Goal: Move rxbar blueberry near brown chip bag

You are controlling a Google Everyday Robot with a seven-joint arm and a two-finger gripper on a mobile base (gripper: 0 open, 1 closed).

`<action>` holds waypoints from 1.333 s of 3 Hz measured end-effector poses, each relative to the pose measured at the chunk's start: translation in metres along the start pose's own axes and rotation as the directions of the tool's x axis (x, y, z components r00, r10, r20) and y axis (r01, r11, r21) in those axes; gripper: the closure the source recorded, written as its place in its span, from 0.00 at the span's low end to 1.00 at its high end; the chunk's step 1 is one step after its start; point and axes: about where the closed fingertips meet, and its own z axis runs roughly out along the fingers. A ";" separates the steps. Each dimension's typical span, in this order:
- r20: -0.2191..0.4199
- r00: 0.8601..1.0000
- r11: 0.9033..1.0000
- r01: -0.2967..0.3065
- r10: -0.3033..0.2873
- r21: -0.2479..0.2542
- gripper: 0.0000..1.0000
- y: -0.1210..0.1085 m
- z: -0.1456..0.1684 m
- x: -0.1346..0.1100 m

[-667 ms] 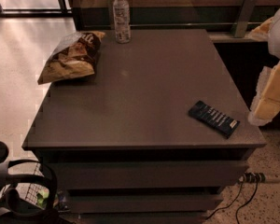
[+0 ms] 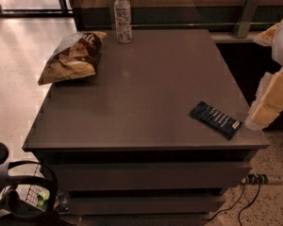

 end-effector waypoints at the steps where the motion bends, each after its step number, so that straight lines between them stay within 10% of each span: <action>1: 0.129 0.976 0.983 -0.181 0.177 0.019 0.00 0.025 0.028 0.008; 2: 0.247 0.928 0.958 -0.287 0.278 0.004 0.00 0.036 0.058 0.010; 4: 0.492 0.783 0.893 -0.449 0.380 0.023 0.00 0.003 0.116 0.013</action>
Offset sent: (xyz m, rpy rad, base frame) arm 0.0277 0.0093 -0.0769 0.5347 -0.2994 -0.3333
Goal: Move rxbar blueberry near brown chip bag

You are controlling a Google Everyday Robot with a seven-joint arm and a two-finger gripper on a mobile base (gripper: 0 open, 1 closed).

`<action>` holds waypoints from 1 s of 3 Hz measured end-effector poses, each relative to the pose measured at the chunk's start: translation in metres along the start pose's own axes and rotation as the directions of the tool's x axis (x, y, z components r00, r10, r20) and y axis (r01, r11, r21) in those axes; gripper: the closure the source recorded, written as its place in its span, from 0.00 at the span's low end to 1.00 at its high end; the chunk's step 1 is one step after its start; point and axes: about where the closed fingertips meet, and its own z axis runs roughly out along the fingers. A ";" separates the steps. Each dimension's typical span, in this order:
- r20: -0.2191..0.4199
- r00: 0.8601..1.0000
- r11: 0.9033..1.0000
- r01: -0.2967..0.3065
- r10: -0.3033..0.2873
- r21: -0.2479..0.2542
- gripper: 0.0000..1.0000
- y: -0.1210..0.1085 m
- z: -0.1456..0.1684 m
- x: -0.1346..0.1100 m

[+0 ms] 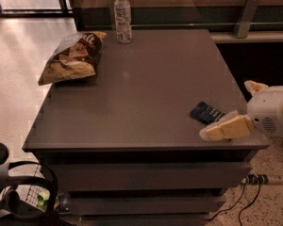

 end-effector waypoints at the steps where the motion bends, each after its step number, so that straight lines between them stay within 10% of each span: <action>1: 0.030 1.000 1.000 -0.005 0.004 0.028 0.00 -0.009 0.004 -0.004; 3: 0.053 0.998 0.999 -0.033 0.033 -0.016 0.00 -0.009 0.006 0.008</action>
Offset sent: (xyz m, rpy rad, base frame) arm 0.0128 -0.0043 0.0010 0.0179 -0.0415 -0.0260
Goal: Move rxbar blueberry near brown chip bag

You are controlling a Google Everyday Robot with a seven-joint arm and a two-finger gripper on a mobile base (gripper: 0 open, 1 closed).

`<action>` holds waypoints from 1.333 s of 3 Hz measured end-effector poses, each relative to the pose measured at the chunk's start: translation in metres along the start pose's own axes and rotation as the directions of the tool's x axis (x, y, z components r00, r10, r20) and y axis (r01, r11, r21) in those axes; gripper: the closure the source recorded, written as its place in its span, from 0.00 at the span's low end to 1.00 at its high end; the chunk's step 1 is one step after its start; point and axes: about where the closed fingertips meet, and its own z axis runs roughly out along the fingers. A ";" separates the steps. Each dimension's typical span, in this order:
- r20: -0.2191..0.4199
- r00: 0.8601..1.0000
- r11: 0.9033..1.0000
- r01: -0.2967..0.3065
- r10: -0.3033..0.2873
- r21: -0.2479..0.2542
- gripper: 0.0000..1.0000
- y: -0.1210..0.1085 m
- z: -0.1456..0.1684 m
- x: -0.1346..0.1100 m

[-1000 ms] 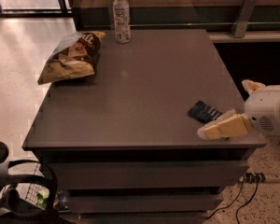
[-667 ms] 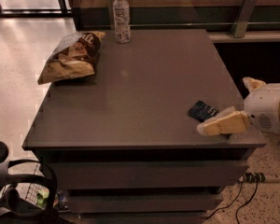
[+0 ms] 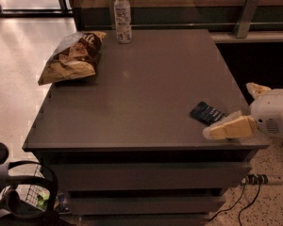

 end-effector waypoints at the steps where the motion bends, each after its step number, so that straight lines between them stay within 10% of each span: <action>1: 0.053 0.998 0.996 -0.036 0.040 -0.081 0.00 0.001 0.007 0.013; 3: 0.132 0.987 0.976 -0.067 0.095 -0.206 0.01 0.007 0.033 0.030; 4: 0.130 0.987 0.977 -0.063 0.091 -0.205 0.23 0.009 0.033 0.028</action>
Offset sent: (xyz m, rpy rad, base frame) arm 0.0053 -0.0012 -0.0530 0.2771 0.0439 0.1578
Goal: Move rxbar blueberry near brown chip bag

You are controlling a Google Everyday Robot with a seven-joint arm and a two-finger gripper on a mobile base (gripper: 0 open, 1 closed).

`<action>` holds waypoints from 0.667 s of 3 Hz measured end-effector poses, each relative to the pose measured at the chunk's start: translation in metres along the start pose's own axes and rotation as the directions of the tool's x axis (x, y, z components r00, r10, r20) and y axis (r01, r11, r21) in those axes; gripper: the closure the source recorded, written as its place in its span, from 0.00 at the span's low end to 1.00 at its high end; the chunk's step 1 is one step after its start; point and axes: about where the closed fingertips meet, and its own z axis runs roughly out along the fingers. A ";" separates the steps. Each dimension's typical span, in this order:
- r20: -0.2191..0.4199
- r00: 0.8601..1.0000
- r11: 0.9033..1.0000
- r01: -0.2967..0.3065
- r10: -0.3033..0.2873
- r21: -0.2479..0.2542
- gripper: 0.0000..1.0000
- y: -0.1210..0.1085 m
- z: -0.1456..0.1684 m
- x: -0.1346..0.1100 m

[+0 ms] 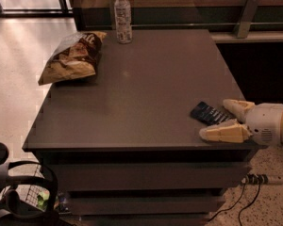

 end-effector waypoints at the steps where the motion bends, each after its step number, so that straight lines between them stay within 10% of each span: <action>1: 0.000 1.000 1.000 0.002 -0.002 -0.003 0.46 0.001 0.001 -0.001; 2: 0.000 1.000 1.000 0.005 -0.005 -0.007 0.70 0.003 0.003 -0.002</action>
Offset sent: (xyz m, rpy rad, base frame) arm 0.0002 0.0023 0.0004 -0.0003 -0.0005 0.0044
